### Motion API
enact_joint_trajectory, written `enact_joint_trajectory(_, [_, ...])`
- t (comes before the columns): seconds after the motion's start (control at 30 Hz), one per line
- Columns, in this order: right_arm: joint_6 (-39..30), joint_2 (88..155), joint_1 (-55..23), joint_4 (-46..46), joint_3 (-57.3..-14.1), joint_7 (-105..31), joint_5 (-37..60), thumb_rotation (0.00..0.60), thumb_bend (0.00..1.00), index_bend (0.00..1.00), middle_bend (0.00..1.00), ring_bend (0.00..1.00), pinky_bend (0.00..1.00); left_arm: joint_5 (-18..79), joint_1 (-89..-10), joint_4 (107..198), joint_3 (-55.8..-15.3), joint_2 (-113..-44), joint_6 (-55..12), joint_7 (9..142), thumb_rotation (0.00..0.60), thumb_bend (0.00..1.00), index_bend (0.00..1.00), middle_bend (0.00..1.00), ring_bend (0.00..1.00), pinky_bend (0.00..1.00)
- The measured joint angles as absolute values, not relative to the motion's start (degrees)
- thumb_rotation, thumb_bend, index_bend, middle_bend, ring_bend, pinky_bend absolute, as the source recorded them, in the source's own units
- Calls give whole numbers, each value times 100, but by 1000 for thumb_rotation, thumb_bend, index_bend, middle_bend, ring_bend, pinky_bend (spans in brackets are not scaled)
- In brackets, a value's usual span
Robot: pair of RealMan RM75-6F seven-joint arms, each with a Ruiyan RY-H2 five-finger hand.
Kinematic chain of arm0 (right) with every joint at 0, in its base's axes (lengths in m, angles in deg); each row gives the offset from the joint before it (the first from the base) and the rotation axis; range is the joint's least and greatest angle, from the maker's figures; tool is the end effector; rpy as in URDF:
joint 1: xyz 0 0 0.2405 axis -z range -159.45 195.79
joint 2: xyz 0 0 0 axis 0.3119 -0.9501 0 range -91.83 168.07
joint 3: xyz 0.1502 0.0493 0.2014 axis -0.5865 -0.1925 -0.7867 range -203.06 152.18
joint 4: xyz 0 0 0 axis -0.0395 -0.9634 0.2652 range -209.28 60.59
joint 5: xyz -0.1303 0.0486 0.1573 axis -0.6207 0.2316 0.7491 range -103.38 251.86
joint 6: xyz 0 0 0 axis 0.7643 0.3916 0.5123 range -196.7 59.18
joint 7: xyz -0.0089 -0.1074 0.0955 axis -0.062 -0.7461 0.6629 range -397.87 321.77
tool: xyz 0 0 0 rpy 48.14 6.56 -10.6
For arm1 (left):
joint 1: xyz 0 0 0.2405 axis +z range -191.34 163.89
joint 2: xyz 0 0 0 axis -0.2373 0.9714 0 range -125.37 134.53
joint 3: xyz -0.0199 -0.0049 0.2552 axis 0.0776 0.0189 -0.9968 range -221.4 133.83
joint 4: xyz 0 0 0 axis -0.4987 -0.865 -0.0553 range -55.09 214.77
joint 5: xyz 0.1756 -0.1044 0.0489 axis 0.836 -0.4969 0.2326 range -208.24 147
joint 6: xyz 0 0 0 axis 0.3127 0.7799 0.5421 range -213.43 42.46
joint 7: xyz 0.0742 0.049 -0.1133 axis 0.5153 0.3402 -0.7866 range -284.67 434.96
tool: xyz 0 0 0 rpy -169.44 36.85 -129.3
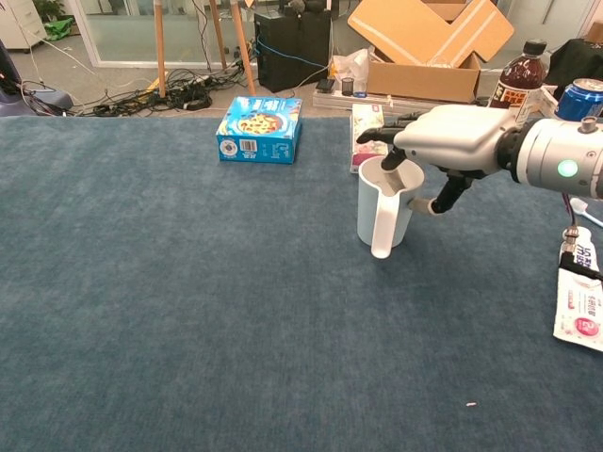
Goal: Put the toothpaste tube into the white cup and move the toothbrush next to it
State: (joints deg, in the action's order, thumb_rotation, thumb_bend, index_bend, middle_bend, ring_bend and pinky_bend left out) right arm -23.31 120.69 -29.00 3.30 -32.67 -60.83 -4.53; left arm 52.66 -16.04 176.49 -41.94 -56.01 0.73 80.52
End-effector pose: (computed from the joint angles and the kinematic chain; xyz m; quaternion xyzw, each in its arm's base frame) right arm -0.1548 -0.3693 0.0027 0.8535 -0.1789 0.2763 0.4041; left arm -0.3149 0.1625 0.1743 -0.5872 -0.3862 -0.3438 0.6228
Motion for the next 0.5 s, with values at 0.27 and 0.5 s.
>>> enact_joint_trajectory(0.27, [-2277,12040,-2901,330,-3214,-6091,-393,600,317,646,0,0,73,5267,-1597,17647,-4197,-5604,66,8062,600,97,276,341,349,451])
enact_joint_trajectory(0.5, [-2070,11973,-2818,402,-3156,-6020,-454,600,317,665,0,0,73,5267,-1596,17648,-4197,-5605,58,8082,600,98,276,341,349,451])
